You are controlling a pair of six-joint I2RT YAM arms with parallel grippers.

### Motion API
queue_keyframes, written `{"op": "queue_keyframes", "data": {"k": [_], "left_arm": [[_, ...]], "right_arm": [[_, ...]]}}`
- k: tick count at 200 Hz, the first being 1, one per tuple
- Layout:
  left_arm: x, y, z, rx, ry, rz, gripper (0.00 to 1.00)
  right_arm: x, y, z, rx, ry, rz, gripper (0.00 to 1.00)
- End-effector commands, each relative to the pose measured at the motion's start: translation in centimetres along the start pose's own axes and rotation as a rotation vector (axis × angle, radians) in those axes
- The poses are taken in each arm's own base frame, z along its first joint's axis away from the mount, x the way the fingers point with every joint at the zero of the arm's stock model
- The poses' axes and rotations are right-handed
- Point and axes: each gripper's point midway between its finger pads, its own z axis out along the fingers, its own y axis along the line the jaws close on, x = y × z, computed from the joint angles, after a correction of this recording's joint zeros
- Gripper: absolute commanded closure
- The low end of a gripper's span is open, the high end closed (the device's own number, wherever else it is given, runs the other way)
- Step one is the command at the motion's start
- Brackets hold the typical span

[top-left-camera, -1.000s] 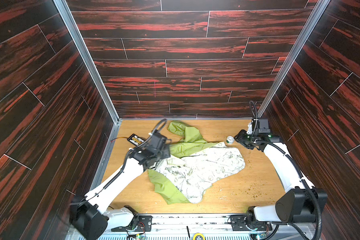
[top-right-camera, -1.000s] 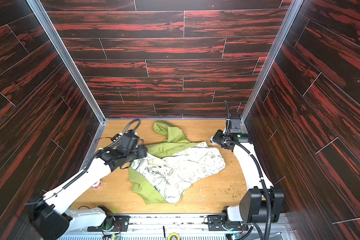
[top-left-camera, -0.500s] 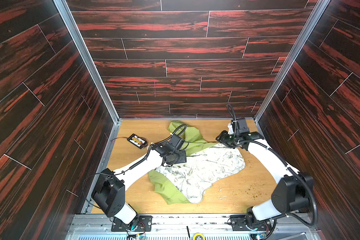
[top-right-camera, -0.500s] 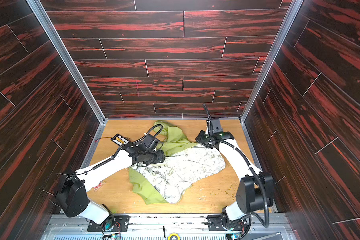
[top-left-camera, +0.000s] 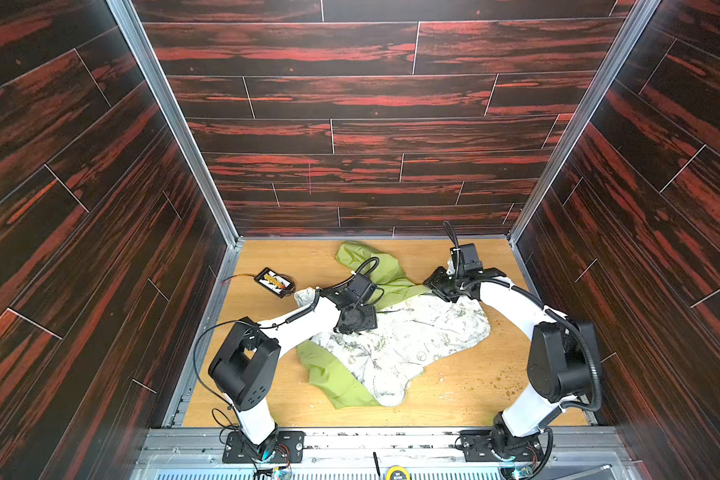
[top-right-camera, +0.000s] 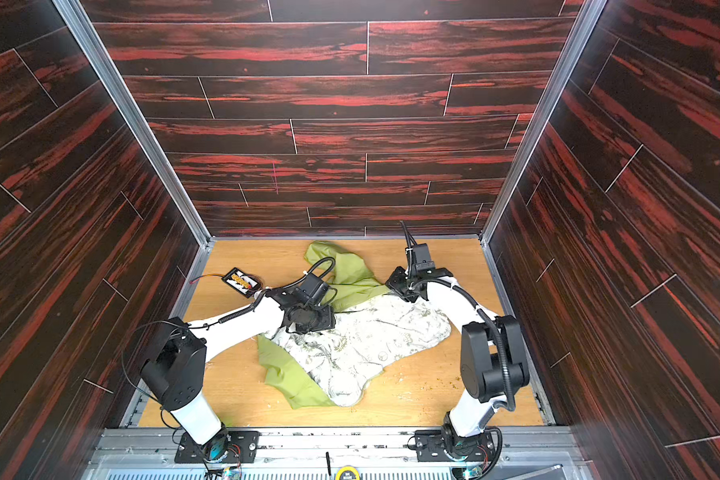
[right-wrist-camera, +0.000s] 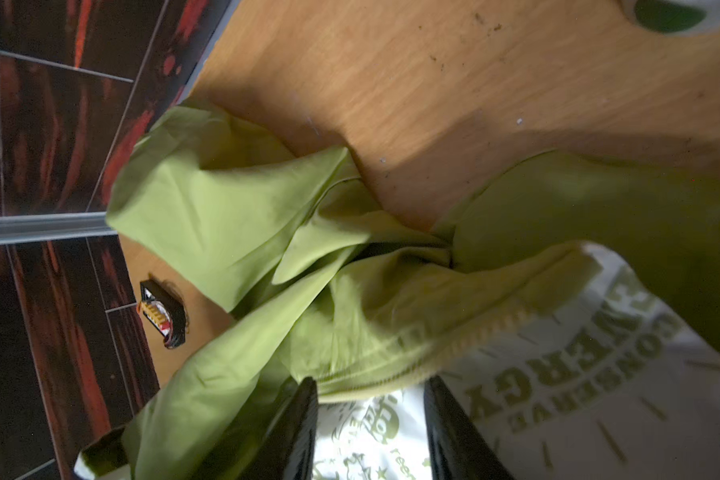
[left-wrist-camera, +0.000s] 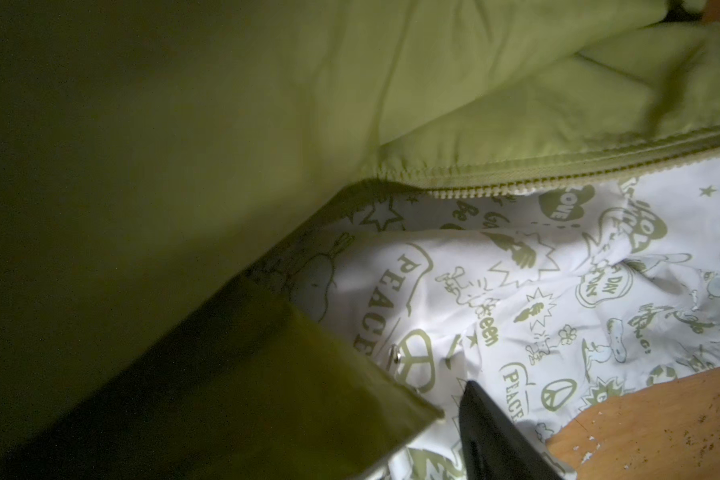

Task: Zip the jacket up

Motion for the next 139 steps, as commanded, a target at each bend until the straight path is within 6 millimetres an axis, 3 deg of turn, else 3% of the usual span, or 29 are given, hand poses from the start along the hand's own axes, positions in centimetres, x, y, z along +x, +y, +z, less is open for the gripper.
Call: {"op": "queue_keyframes", "data": {"k": [1, 36, 87, 115, 139], "left_arm": [[-0.3, 1.1, 0.4, -0.038, -0.017, -0.006, 0.4], [-0.5, 2.0, 0.7, -0.057, -0.027, -0.007, 0.62], [-1.2, 2.4, -0.5, -0.058, -0.063, 0.009, 1.0], [-2.2, 2.5, -3.0, -0.043, -0.107, 0.02, 1.0], [-3.8, 3.2, -6.1, -0.024, -0.171, 0.009, 1.0]], "right_arm": [[0.1, -1.9, 2.0, 0.021, 0.015, 0.095, 0.56], [-0.2, -3.3, 3.4, 0.032, 0.015, 0.144, 0.6], [-0.9, -3.4, 4.5, 0.025, 0.014, 0.147, 0.87], [-2.3, -1.9, 3.8, -0.008, -0.005, 0.121, 1.0], [-4.3, 0.6, 2.2, -0.049, -0.038, 0.071, 1.0]]}}
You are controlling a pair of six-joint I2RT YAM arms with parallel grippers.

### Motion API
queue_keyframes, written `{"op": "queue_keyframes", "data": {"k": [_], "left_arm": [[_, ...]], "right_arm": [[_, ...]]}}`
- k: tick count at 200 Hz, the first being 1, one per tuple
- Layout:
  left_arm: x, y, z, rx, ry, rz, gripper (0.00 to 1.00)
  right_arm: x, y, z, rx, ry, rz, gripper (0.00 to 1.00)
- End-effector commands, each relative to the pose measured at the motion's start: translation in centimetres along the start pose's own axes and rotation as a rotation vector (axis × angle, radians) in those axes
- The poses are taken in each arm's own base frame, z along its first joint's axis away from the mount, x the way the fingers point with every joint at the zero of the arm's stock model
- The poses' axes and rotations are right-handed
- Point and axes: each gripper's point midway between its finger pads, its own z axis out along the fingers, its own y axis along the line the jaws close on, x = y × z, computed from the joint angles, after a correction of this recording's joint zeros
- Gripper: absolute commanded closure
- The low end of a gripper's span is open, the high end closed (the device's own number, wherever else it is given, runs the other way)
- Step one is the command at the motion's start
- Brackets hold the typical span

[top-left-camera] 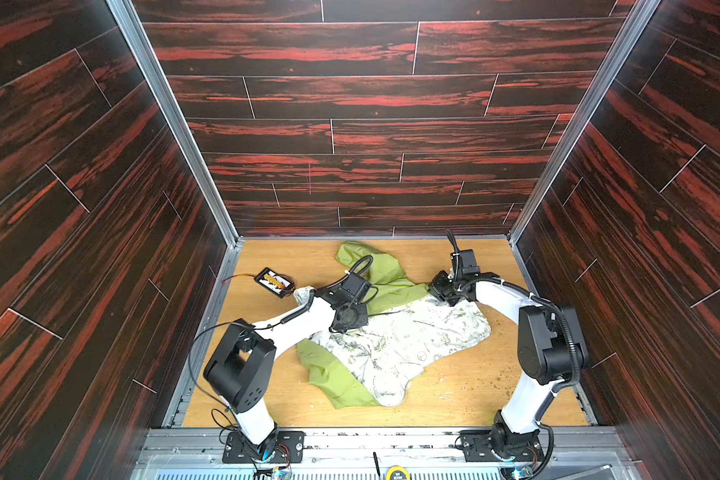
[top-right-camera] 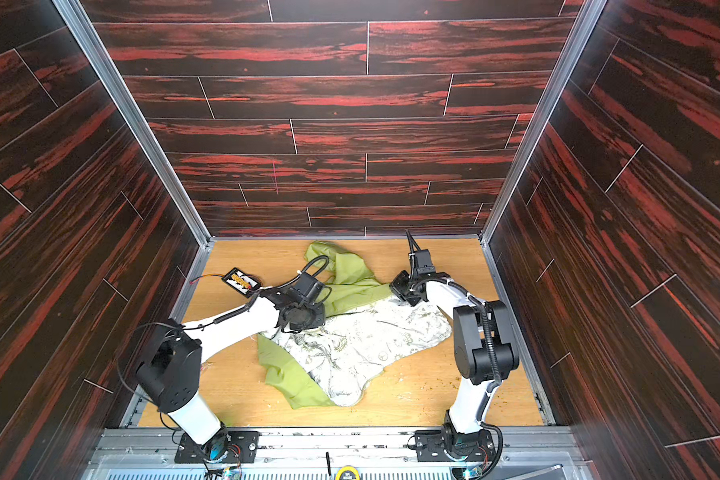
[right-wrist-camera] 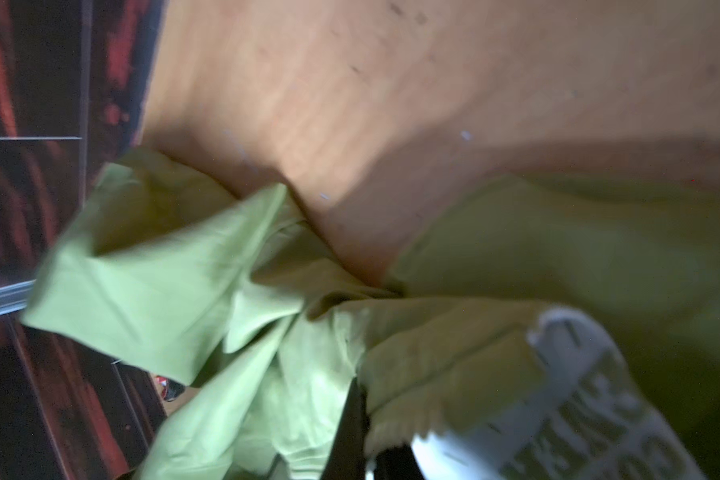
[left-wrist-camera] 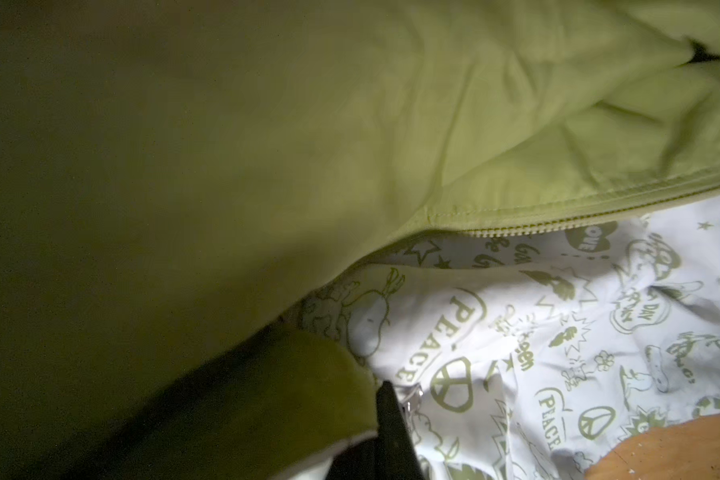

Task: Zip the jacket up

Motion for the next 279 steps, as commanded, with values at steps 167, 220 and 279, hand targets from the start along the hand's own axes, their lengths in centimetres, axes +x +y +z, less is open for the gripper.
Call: {"op": "queue_keyframes", "data": {"k": [167, 220, 279], "left_arm": [[-0.9, 4.0, -21.4, 0.202, -0.296, -0.084, 1.0], [4.8, 5.6, -19.4, 0.254, -0.163, -0.162, 1.0], [11.1, 7.9, -13.8, 0.241, 0.017, -0.265, 1.0]], "right_arm": [[-12.6, 20.4, -4.2, -0.374, -0.052, -0.242, 1.0], [-11.2, 22.9, -2.5, -0.489, 0.007, -0.246, 1.0], [-5.4, 21.5, 3.1, -0.384, 0.126, -0.301, 1.0]]}}
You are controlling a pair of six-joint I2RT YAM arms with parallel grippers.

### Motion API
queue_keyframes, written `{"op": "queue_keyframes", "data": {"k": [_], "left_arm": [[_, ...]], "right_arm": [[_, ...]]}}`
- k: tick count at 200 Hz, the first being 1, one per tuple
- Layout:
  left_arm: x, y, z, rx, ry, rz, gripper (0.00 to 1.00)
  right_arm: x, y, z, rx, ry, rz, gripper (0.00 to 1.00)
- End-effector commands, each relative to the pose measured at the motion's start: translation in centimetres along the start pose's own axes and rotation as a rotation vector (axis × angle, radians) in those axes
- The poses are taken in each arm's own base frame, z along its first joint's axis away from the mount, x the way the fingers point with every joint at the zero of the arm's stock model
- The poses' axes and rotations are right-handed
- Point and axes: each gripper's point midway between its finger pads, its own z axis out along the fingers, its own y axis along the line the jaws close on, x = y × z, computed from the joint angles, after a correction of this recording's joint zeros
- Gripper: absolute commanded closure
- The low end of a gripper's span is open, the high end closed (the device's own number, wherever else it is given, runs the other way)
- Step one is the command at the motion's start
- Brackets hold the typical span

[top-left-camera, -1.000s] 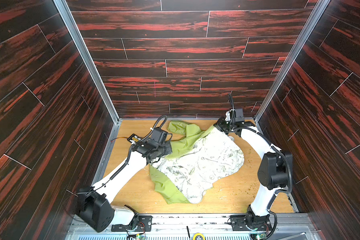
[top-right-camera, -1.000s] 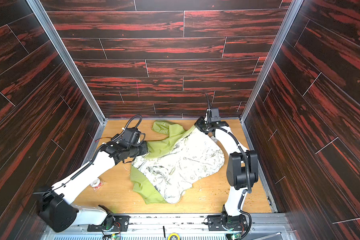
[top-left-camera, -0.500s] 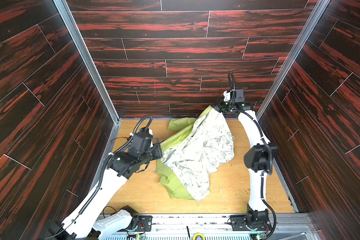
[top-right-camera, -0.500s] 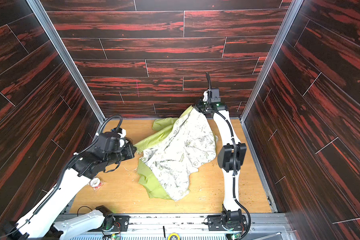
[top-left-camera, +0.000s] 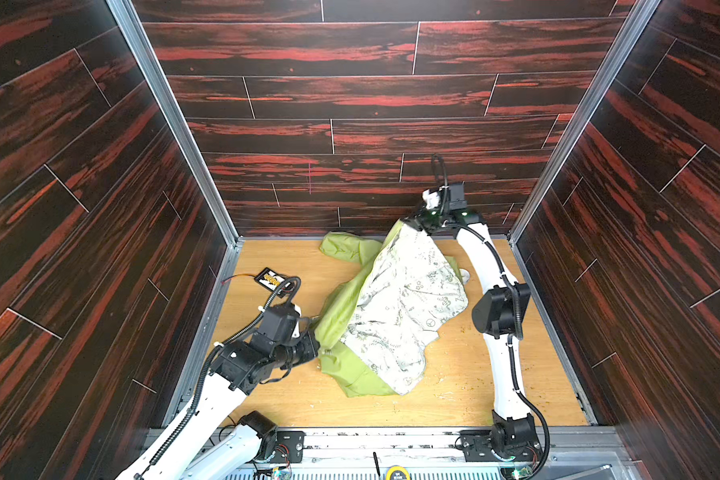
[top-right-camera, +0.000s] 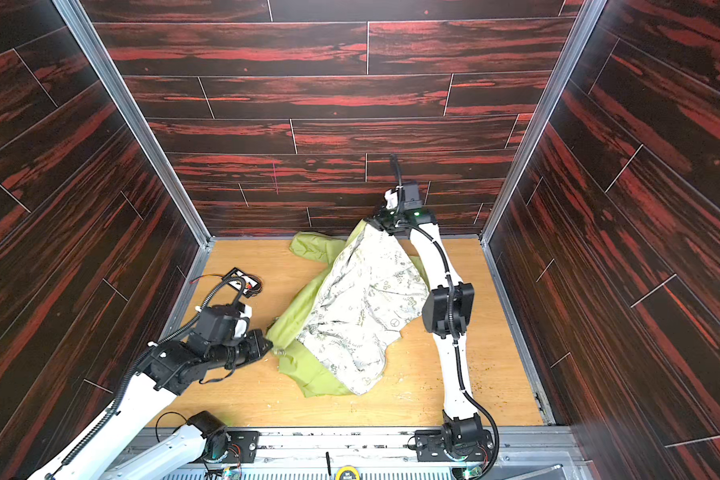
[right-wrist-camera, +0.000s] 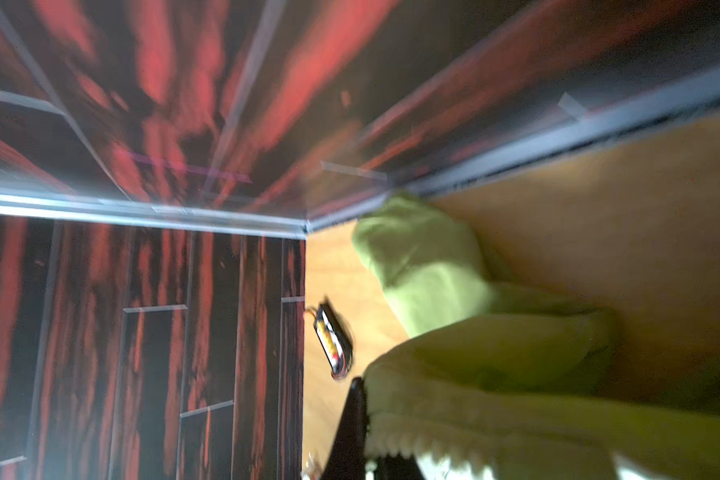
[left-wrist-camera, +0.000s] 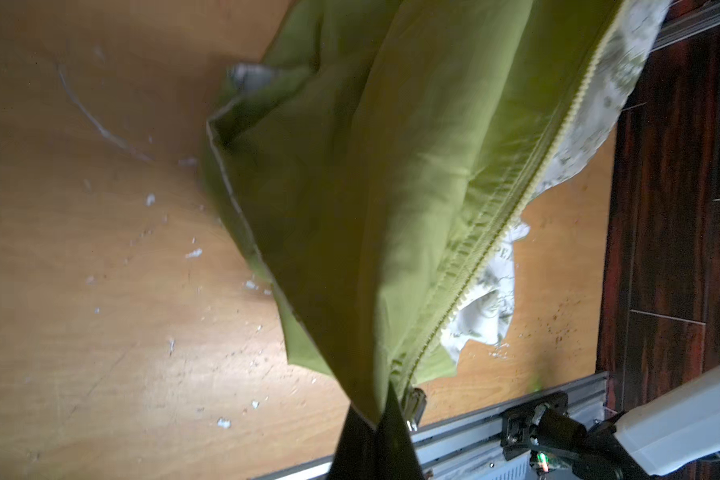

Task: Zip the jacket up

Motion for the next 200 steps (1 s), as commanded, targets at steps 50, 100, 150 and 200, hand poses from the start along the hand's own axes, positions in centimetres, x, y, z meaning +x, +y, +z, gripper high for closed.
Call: {"op": "queue_keyframes", "data": {"k": [50, 100, 150, 200], "left_arm": [[3.2, 3.7, 1.6, -0.066, 0.062, -0.076, 1.0], [4.3, 7.5, 1.8, -0.203, 0.045, -0.092, 1.0], [4.4, 9.1, 1.4, -0.242, -0.003, -0.114, 0.75], [0.6, 6.0, -2.5, -0.154, -0.184, -0.017, 0.42]], "right_arm": [[3.8, -4.4, 2.5, 0.155, 0.109, -0.035, 0.68], [2.7, -2.2, -3.0, 0.24, 0.022, -0.155, 0.46], [4.3, -3.9, -8.5, 0.439, -0.008, -0.166, 0.48], [9.1, -7.2, -15.3, 0.509, -0.072, -0.129, 0.48]]}}
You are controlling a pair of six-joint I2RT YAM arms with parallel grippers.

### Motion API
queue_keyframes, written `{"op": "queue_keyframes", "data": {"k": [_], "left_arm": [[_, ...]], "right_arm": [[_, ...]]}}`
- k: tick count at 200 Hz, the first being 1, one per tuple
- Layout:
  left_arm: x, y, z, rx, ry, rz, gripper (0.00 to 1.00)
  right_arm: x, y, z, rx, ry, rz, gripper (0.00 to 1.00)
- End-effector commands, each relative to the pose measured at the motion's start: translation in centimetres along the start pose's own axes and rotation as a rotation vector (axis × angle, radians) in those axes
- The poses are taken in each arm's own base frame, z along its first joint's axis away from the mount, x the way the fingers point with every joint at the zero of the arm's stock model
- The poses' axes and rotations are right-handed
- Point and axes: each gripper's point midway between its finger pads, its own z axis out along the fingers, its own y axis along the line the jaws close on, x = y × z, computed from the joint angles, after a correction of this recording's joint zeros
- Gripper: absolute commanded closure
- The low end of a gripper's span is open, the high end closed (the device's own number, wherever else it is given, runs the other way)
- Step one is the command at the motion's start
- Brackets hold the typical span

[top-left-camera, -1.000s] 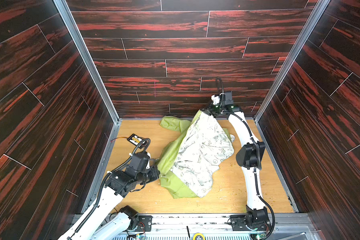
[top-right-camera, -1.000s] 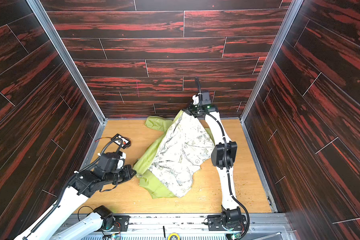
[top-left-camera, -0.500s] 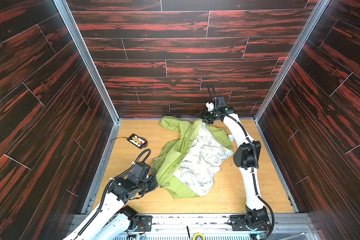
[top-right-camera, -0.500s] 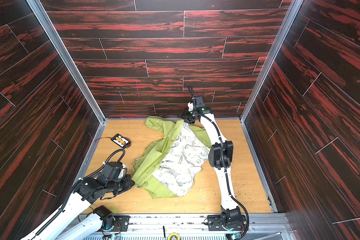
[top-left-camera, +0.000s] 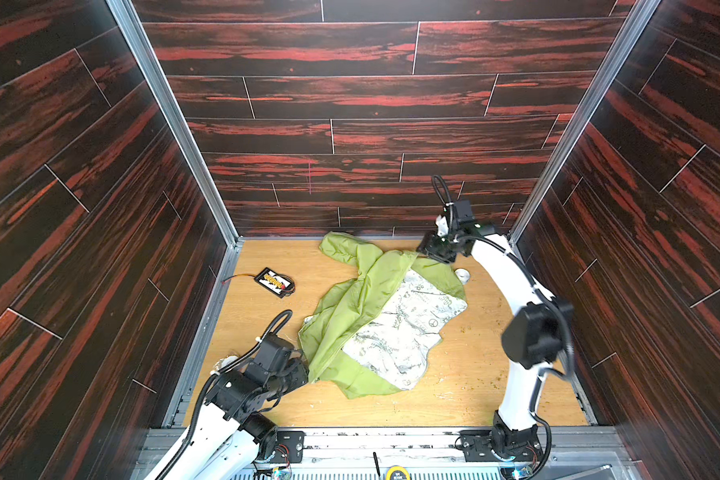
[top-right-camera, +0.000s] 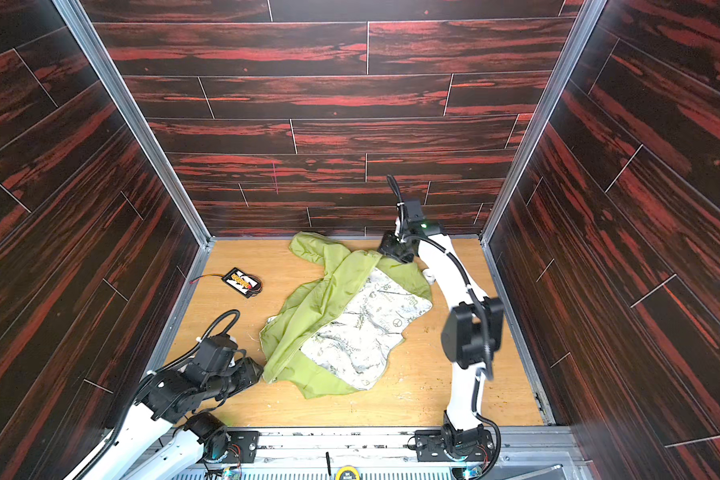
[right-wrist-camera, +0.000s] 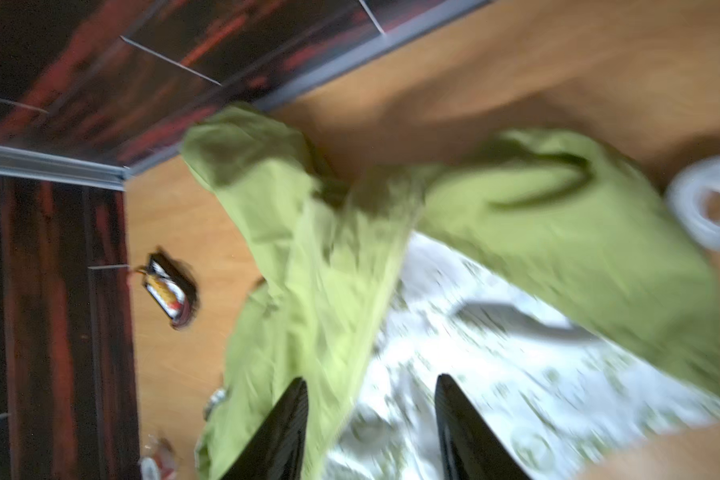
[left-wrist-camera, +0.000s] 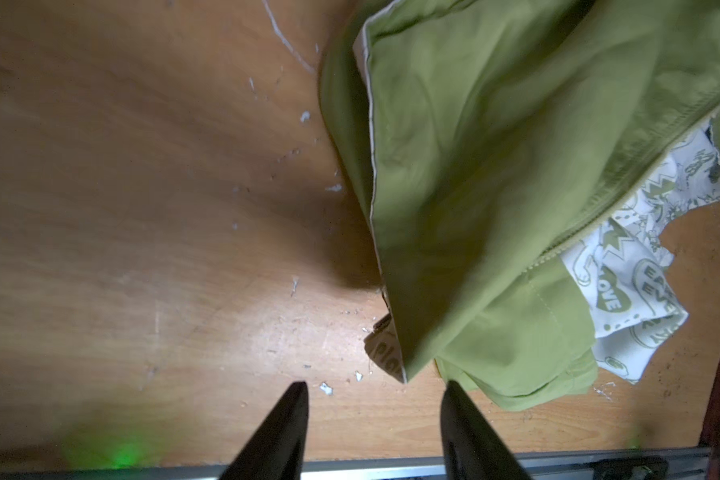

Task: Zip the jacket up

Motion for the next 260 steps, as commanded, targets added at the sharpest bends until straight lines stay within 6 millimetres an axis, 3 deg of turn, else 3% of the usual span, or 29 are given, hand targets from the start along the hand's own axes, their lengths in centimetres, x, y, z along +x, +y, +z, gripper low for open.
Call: {"op": "queue_keyframes", "data": {"k": [1, 14, 47, 79, 127, 180, 214, 260], "left_arm": [[-2.7, -1.5, -2.7, 0.029, -0.115, 0.051, 0.42], [-3.7, -3.4, -3.6, 0.077, -0.145, 0.083, 0.41], [-4.5, -9.9, -3.7, 0.182, -0.179, 0.286, 0.37], [-1.6, -15.7, -0.7, 0.233, -0.037, 0.54, 0.35], [3.8, -21.5, 3.1, 0.288, 0.058, 0.889, 0.32], [6.6, -21.8, 6.4, 0.278, 0.174, 1.038, 0.3], [8.0, -20.7, 8.2, 0.242, 0.236, 1.072, 0.3], [8.8, -19.3, 9.0, 0.223, 0.272, 1.066, 0.3]], "right_arm": [[1.3, -2.6, -3.1, 0.043, -0.07, 0.024, 0.48], [3.4, -4.2, -3.8, 0.06, -0.059, 0.056, 0.48], [10.9, -8.8, -2.6, 0.105, 0.051, 0.137, 0.5], [17.0, -11.9, -1.8, 0.112, 0.127, 0.232, 0.51], [22.5, -13.4, 0.8, 0.046, 0.207, 0.364, 0.52], [23.4, -13.8, 3.5, 0.015, 0.228, 0.406, 0.54], [23.7, -13.9, 5.3, 0.0, 0.243, 0.426, 0.58], [23.0, -13.5, 5.5, -0.02, 0.224, 0.428, 0.79]]}}
